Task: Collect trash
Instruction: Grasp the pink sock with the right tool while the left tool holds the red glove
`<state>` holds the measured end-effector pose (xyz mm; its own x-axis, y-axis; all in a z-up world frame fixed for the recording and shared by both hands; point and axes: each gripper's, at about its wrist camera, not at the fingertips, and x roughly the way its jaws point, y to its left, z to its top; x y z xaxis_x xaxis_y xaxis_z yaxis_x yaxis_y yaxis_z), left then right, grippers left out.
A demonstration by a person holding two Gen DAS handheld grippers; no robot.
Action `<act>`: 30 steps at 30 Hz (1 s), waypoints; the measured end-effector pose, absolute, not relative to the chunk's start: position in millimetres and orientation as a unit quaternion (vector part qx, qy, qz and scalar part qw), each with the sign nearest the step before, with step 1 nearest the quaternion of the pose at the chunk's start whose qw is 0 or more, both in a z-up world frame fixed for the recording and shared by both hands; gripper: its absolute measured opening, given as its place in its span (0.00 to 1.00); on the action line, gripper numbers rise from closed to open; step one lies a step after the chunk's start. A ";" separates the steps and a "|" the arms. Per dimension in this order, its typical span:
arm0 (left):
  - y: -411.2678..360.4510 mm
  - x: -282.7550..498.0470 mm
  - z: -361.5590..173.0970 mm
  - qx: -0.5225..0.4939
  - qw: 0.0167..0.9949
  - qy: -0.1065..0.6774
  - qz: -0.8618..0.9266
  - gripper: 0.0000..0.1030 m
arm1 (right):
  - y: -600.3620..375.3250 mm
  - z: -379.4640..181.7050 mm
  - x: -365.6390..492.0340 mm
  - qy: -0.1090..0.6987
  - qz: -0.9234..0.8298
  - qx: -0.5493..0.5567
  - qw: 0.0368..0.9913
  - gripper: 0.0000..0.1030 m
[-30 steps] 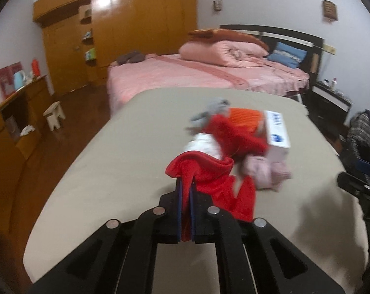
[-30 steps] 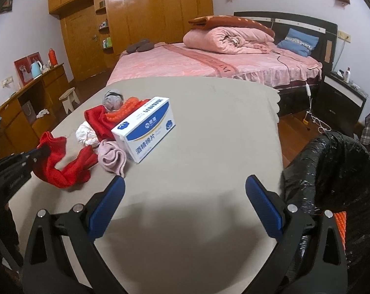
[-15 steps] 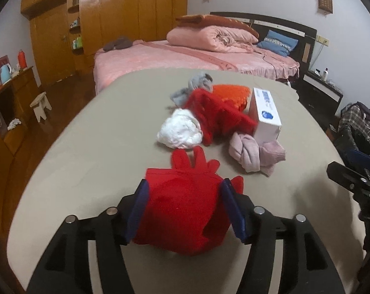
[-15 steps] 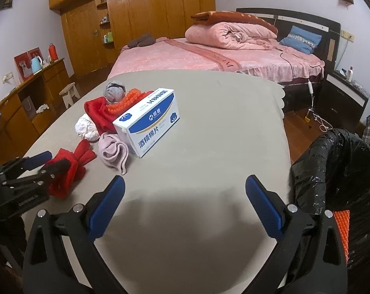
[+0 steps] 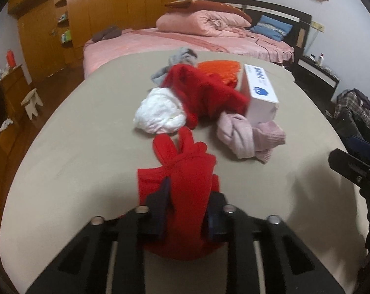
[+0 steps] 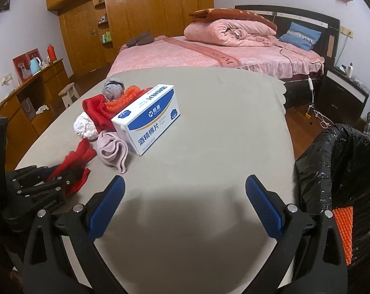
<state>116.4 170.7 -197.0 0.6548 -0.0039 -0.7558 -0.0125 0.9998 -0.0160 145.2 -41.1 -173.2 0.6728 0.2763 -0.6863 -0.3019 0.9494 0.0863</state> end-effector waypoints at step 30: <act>245.0 103.6 -173.3 -0.055 0.933 0.344 0.092 0.16 | 57.5 -188.0 176.5 0.405 0.159 0.005 0.900 0.78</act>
<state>103.6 245.0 -173.3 0.7468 0.1350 -0.6512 -0.2101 0.9769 -0.0384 176.5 57.5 -188.0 0.6216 0.2897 -0.7278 -0.2822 0.9495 0.1370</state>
